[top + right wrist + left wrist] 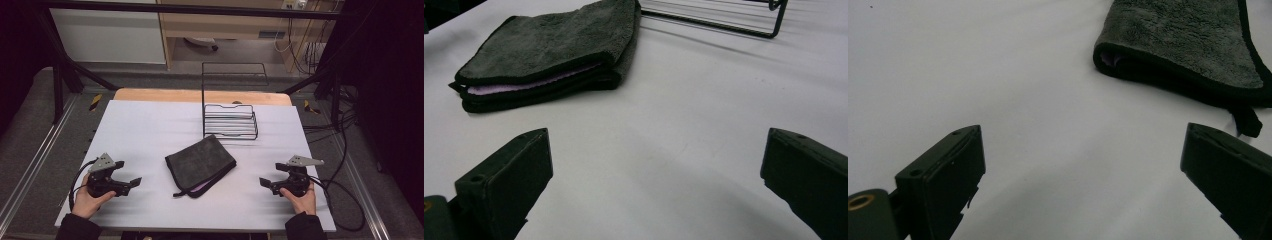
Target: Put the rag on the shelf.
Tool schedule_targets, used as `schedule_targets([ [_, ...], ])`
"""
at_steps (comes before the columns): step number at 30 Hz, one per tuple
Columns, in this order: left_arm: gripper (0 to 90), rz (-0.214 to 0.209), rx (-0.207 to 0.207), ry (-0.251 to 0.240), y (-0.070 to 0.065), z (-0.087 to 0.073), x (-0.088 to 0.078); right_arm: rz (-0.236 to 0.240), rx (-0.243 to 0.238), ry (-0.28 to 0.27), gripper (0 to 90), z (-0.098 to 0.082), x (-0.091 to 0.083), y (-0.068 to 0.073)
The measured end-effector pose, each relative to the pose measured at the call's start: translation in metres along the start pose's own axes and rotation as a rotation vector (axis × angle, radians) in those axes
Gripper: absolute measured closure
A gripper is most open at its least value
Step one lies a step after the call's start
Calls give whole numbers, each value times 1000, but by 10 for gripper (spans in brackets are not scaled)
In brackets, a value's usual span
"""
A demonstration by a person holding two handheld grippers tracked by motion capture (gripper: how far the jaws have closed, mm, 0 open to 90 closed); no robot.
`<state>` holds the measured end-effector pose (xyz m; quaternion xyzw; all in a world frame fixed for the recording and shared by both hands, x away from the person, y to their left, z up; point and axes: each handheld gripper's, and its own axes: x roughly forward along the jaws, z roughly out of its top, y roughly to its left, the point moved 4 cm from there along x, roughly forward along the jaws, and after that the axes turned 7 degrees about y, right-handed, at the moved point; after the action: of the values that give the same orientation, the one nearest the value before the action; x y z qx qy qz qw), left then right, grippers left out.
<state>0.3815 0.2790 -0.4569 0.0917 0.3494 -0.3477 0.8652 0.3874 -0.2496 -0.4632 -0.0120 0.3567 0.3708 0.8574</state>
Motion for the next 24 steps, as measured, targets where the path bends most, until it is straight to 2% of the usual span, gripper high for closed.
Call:
schedule_targets([
  [4,44,13,-7,3,-1,1,0,-1,-1,-1,10,0,0,0],
  [14,53,15,19,21,-12,7,5,-8,-1,-1,11,0,0,1],
  [24,91,-14,42,37,-37,22,14,-14,-5,-2,12,0,0,2],
])
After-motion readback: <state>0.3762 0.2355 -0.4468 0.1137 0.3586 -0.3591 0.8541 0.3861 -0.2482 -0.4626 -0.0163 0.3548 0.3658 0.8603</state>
